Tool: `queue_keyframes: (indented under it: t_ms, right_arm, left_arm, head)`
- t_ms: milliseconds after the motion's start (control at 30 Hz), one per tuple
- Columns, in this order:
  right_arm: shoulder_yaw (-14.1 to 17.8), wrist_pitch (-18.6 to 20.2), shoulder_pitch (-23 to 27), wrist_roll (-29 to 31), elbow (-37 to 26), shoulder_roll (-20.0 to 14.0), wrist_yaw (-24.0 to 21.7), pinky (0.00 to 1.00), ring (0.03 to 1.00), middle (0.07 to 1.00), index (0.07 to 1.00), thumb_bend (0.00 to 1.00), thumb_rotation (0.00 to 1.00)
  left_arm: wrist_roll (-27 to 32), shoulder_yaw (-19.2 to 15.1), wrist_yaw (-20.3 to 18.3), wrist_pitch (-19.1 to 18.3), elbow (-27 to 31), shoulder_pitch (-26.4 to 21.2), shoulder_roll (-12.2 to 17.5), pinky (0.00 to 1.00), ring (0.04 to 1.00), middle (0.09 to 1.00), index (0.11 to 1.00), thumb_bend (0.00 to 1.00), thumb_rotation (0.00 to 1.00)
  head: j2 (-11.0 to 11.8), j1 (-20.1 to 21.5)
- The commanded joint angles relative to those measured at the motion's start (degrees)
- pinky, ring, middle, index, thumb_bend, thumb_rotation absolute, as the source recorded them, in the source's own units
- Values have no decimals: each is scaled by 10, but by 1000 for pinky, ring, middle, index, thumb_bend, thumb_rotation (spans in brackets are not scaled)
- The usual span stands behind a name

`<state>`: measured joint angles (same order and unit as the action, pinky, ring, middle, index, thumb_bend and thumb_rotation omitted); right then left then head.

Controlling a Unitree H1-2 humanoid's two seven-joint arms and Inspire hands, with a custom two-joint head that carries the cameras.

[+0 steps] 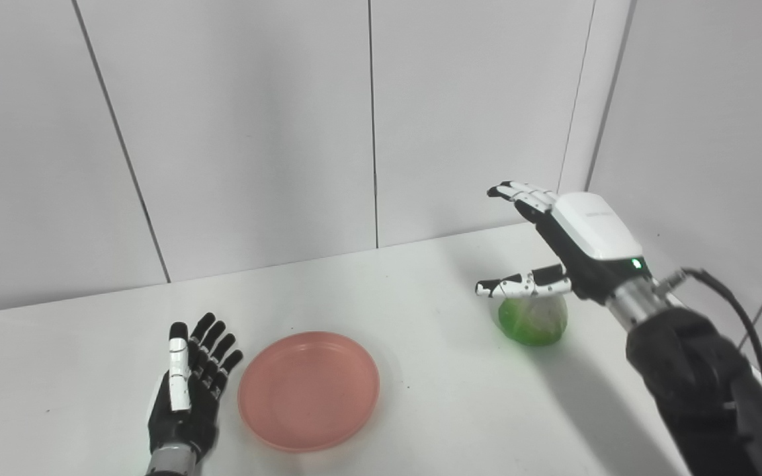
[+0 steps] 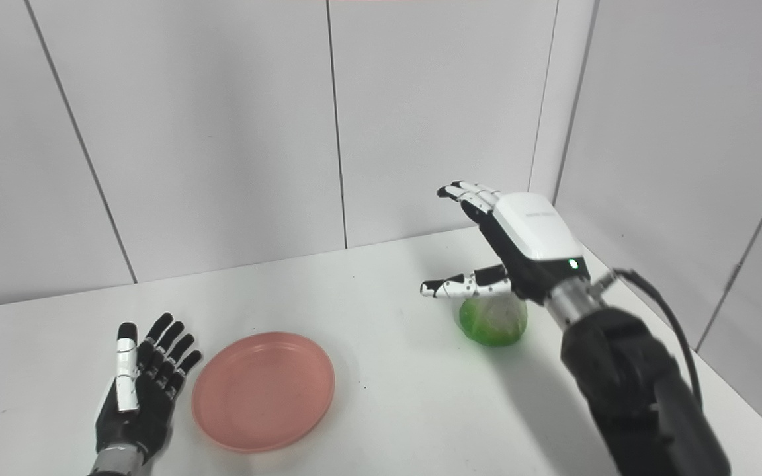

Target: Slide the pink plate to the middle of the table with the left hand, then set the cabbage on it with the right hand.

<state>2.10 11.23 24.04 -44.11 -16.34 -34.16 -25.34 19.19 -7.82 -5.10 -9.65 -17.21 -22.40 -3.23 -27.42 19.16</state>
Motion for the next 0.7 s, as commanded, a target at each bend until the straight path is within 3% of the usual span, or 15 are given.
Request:
queue_keyframes:
  t_ms: [0, 133, 267, 533, 667]
  right_arm:
    - [-11, 30, 46, -11, 12, -36, -41, 863, 916, 924, 860, 1000, 524]
    - [-50, 58, 86, -23, 80, -61, -93, 758, 905, 934, 841, 1000, 430]
    - [-83, 81, 112, -31, 135, -71, -124, 757, 904, 938, 847, 1000, 429]
    - [-128, 50, 130, -22, 214, -69, -112, 738, 893, 919, 838, 1000, 459]
    - [-140, 52, 135, -16, 232, -68, -109, 782, 927, 929, 841, 1000, 478]
  left_arm:
    - [-1, 4, 4, -22, 3, -3, -4, 875, 916, 929, 862, 736, 882]
    - [-2, 6, 3, -27, 6, -2, -3, 885, 920, 934, 862, 739, 878]
    - [-1, 7, 3, -29, 9, 1, -2, 883, 919, 938, 867, 735, 873]
    - [-4, 10, 2, -26, 6, 1, -1, 879, 921, 934, 863, 720, 871]
    - [-5, 10, 5, -28, 10, 2, 0, 874, 921, 936, 863, 738, 866]
  head:
    - [0, -1]
    - [-2, -2]
    - [-4, -1]
    - [-7, -4]
    - [-9, -6]
